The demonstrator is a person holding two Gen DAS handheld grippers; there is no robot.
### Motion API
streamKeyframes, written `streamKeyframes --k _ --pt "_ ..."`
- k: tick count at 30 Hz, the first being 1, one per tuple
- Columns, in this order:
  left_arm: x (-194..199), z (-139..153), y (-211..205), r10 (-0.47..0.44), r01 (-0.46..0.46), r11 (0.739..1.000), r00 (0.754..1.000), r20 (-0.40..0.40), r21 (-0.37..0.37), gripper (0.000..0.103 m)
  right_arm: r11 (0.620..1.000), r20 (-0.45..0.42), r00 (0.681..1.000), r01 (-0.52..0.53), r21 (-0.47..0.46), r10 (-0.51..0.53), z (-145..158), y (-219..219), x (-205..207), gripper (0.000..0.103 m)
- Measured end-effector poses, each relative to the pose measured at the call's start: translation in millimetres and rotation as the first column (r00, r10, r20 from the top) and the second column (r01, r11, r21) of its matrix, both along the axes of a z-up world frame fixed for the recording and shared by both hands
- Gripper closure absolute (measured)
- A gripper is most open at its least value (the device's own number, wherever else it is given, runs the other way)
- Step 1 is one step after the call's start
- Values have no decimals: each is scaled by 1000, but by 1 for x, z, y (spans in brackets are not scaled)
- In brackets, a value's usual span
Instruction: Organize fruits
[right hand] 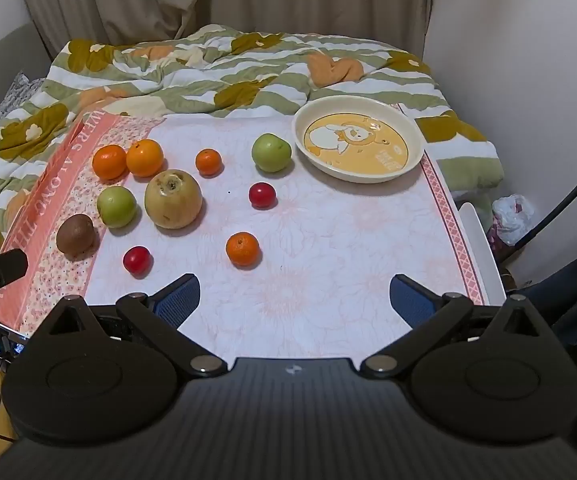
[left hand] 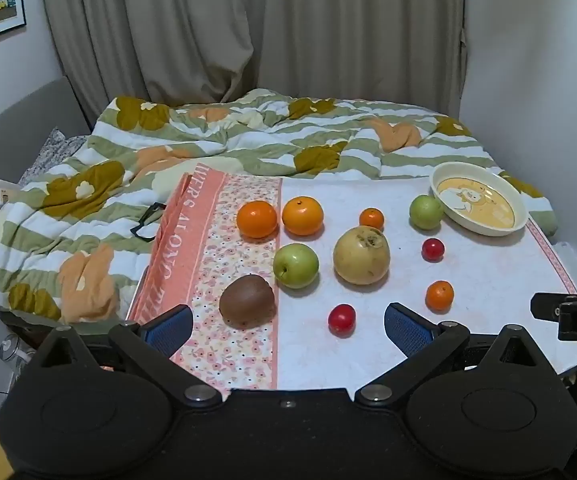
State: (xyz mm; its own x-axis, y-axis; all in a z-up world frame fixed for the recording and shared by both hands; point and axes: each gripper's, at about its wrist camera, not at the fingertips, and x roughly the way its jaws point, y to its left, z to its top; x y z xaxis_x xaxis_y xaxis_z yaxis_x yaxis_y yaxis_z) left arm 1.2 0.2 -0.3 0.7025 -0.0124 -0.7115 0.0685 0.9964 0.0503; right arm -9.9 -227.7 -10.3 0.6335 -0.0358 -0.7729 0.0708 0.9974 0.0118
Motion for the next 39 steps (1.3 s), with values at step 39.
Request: streamKeyframes --k 39 --pt "2 -1 4 -3 3 1000 1000 21 10 0 1000 -3 1000 -3 -1 3 -1 11 4 0"
